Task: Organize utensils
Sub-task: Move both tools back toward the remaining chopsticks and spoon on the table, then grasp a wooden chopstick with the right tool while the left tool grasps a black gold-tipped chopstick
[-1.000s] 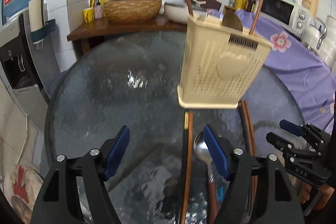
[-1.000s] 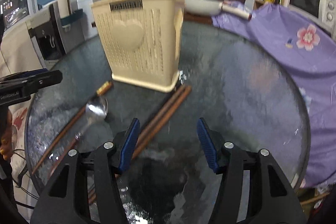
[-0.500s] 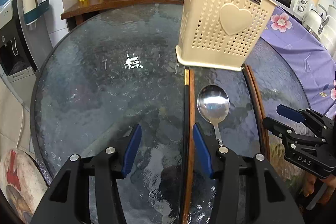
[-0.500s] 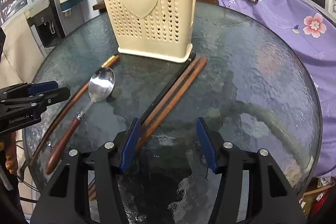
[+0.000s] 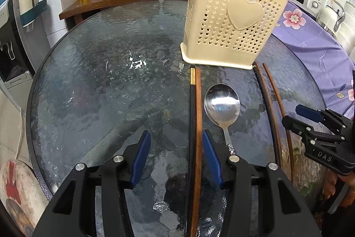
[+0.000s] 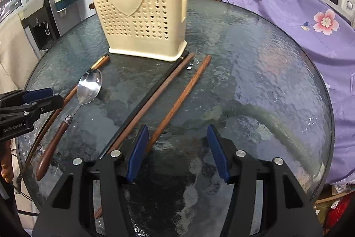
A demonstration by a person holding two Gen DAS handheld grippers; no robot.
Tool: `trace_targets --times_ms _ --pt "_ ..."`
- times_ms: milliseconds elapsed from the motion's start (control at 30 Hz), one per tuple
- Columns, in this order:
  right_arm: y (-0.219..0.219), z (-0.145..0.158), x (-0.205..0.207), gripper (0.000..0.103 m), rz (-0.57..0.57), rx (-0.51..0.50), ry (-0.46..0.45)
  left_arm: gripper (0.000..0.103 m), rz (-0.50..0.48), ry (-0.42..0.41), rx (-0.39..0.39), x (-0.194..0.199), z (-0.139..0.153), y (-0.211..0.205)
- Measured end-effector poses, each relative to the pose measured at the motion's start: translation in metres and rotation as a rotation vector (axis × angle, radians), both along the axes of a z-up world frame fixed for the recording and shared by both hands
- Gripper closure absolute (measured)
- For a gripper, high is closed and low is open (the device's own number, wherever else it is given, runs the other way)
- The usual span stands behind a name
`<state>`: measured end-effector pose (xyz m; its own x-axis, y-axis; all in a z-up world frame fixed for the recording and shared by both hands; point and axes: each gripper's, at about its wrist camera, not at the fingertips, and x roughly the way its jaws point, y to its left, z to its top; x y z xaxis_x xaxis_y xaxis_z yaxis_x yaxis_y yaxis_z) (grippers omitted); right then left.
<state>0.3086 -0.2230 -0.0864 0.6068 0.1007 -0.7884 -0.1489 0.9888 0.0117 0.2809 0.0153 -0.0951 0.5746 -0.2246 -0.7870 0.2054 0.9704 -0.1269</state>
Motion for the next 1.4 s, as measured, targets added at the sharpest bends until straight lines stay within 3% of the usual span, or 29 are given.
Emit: trace_targets --times_ms 467,700,1067,1300,1400 --pt "-0.004 -0.003 0.002 0.048 0.005 -0.003 0.007 0.059 -0.028 0.003 0.025 0.001 0.000 -0.003" --pt "-0.006 -0.003 0.001 0.048 -0.001 -0.003 0.008 0.060 0.010 0.007 0.015 0.006 0.000 0.012" --pt "-0.019 -0.002 0.008 0.048 -0.015 -0.015 0.019 0.058 0.042 0.008 0.070 0.012 -0.001 0.014" --pt "-0.029 0.000 0.011 0.070 -0.023 -0.008 0.030 0.061 0.091 0.010 0.065 0.015 -0.001 0.027" --pt "-0.026 0.000 0.012 0.082 -0.007 -0.012 0.032 0.069 0.100 0.009 0.086 0.016 -0.001 0.024"
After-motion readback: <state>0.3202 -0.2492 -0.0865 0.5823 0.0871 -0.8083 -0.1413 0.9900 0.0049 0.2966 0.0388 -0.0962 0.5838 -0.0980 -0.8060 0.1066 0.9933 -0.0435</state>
